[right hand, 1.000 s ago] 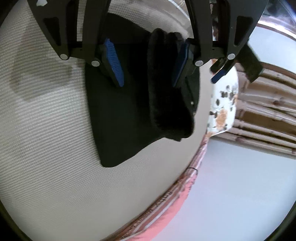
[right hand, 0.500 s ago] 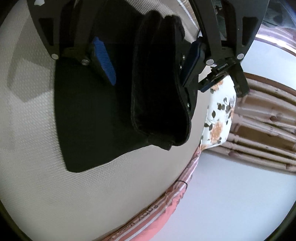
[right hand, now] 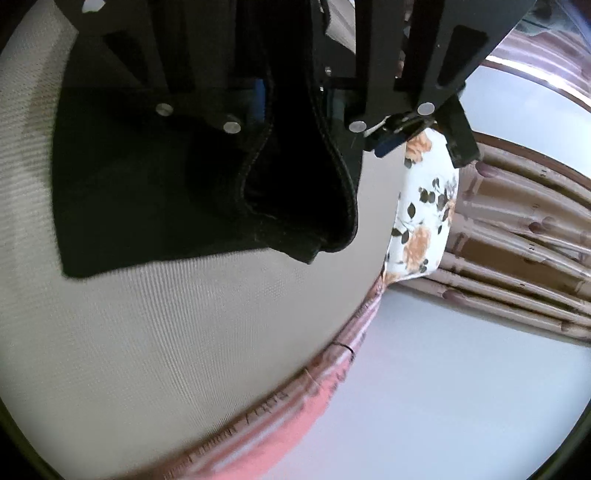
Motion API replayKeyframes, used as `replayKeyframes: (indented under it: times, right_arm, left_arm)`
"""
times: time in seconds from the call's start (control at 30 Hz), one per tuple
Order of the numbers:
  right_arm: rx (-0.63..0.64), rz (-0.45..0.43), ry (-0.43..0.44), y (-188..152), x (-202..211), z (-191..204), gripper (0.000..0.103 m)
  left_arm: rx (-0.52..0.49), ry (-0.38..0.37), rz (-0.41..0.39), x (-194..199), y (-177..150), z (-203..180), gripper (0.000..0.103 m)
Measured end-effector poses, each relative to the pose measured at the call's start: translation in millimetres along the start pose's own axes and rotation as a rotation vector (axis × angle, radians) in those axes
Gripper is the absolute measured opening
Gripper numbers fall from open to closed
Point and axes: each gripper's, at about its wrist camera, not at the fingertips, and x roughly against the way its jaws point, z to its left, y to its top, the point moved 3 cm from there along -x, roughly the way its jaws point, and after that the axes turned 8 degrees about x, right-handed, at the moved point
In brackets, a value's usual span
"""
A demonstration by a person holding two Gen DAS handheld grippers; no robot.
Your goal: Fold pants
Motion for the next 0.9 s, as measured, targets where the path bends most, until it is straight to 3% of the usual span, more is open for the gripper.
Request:
replayKeyframes:
  times: [0.17,0.33,0.4,0.43,0.47,0.57,0.73,0.9]
  right_arm:
    - [0.0,-0.077,-0.046,9.0,30.2,-1.8,0.018]
    - [-0.09,-0.091,-0.139,-0.7,47.0,-47.7,0.017]
    - [-0.135,-0.088,-0.131,-6.3,45.7,-64.0,0.016]
    - [-0.142,-0.088,-0.131,-8.0,44.4,-68.0,0.021]
    - [-0.137,-0.08,-0.159,-9.0,43.6,-69.2,0.033]
    - [-0.113,-0.058,-0.21,-9.8,45.2,-60.3,0.039]
    - [-0.067,-0.036,-0.296,-25.8,60.8,-43.8,0.043]
    - [-0.052,-0.072,-0.268,-54.2,87.2,-35.8,0.043]
  left_arm:
    - [-0.047,-0.029,-0.007,2.2,2.1,-21.2,0.084]
    - [-0.087,-0.053,-0.003,-2.9,2.5,-42.9,0.084]
    - [-0.104,-0.053,-0.001,-7.3,1.3,-49.8,0.084]
    - [-0.112,-0.046,0.0,-10.0,0.9,-51.9,0.084]
    - [-0.121,-0.039,0.005,-13.6,0.7,-53.9,0.084]
    - [-0.152,-0.002,0.034,-27.3,-2.8,-57.2,0.084]
    - [-0.16,0.01,0.045,-35.0,-6.6,-58.5,0.084]
    - [-0.187,0.021,0.035,-28.7,-12.5,-59.9,0.084]
